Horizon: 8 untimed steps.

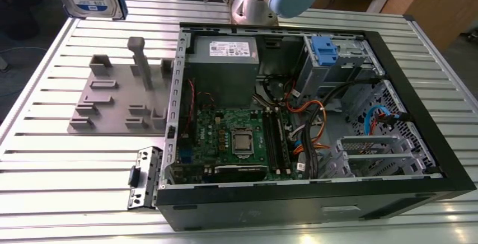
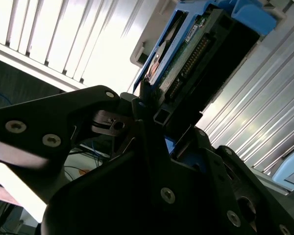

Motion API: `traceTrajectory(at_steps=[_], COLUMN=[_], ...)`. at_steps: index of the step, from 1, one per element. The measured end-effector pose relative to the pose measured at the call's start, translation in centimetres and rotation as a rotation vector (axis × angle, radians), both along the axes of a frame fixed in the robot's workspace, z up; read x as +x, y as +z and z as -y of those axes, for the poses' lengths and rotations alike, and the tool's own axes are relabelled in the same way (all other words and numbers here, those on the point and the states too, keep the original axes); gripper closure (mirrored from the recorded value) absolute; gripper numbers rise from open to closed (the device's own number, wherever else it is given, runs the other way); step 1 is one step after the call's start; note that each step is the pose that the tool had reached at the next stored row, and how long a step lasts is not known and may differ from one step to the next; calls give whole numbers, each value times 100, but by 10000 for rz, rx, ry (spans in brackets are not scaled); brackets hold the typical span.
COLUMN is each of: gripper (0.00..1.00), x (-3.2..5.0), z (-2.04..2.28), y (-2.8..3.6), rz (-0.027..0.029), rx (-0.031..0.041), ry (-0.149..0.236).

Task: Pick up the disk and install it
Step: 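Pick up the disk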

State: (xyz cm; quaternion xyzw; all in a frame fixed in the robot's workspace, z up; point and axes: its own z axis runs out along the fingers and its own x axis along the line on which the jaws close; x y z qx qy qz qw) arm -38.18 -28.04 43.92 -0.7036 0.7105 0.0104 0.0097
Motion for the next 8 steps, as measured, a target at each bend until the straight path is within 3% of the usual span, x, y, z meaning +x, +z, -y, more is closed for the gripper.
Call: traceTrajectory(at_steps=[8], gripper=[64], x=[0], z=[0], y=[70], rz=[-1], rx=[0], ry=[0])
